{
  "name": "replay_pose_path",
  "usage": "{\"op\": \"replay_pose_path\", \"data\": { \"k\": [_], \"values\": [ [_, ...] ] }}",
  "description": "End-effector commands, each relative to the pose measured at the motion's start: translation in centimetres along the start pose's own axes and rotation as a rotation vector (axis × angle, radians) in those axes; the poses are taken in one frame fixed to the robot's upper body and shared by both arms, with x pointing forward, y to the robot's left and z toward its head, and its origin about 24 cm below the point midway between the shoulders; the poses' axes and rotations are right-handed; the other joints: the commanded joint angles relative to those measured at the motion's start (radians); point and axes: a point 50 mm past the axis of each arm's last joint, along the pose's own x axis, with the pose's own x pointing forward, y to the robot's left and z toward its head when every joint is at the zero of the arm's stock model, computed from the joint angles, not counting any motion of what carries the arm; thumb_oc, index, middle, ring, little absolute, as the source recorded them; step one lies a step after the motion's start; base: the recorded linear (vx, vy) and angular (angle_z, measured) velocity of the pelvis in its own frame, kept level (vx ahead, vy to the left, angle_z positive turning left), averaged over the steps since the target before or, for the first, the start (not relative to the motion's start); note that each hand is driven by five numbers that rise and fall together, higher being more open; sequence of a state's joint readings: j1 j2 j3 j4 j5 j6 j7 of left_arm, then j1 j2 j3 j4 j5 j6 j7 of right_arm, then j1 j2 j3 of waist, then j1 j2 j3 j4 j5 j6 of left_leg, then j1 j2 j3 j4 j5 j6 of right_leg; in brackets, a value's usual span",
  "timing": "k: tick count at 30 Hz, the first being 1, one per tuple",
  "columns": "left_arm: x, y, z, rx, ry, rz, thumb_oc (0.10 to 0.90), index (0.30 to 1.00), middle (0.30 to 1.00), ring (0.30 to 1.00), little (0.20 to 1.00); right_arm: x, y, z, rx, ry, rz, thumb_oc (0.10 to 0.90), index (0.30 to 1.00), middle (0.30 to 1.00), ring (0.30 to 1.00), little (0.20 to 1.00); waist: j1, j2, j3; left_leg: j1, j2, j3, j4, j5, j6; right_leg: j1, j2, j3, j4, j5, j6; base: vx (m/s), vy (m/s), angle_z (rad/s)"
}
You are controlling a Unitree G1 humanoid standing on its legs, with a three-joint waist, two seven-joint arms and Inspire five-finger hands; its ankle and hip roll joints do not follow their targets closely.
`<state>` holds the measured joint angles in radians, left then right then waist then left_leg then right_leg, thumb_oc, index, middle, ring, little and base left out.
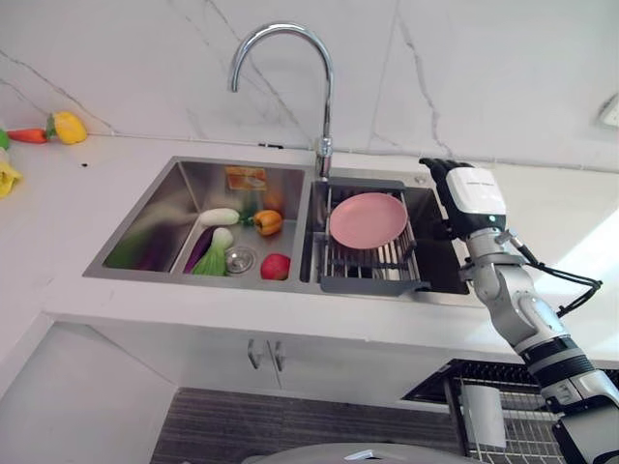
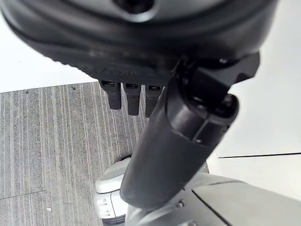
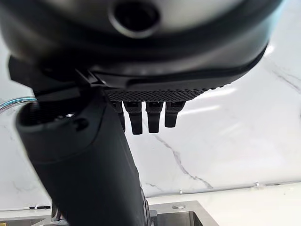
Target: Place the dishes in the dishwasher.
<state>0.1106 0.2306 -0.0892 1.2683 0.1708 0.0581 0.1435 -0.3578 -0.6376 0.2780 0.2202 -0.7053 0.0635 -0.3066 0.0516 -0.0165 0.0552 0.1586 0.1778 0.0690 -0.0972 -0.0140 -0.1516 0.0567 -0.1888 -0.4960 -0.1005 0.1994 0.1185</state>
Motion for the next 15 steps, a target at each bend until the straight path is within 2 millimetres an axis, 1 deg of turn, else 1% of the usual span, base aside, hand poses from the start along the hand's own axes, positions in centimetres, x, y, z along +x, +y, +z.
{"op": "replay_pose_path", "data": {
  "k": [1,10,15],
  "values": [
    [0.3,1.8,1.3,0.071,-0.023,0.041,0.8,0.9,0.9,0.9,0.9,3.0,-5.0,1.7,-0.029,-0.107,-0.204,0.8,0.9,0.9,0.9,0.9,0.03,-0.025,0.002,0.036,-0.046,0.109,0.01,-0.06,0.066,0.07,-0.04,0.038,0.049,-0.186,0.041,0.0,0.0,0.0],
    [0.3,1.9,1.1,0.069,-0.018,0.041,0.8,0.9,0.9,0.9,0.9,3.1,-4.1,2.5,-0.018,-0.145,-0.149,0.8,0.9,0.9,0.9,0.9,0.031,-0.024,0.004,0.036,-0.043,0.109,0.01,-0.058,0.063,0.072,-0.039,0.033,0.048,-0.187,0.04,0.0,0.0,0.0],
    [0.3,1.9,1.0,0.06,-0.009,0.04,0.8,0.9,0.9,0.9,0.9,2.9,-3.0,3.0,0.003,-0.16,-0.093,0.8,0.9,0.9,0.9,0.9,0.031,-0.025,0.003,0.036,-0.043,0.109,0.01,-0.057,0.063,0.074,-0.038,0.031,0.048,-0.187,0.04,0.0,0.0,0.0]
  ]
}}
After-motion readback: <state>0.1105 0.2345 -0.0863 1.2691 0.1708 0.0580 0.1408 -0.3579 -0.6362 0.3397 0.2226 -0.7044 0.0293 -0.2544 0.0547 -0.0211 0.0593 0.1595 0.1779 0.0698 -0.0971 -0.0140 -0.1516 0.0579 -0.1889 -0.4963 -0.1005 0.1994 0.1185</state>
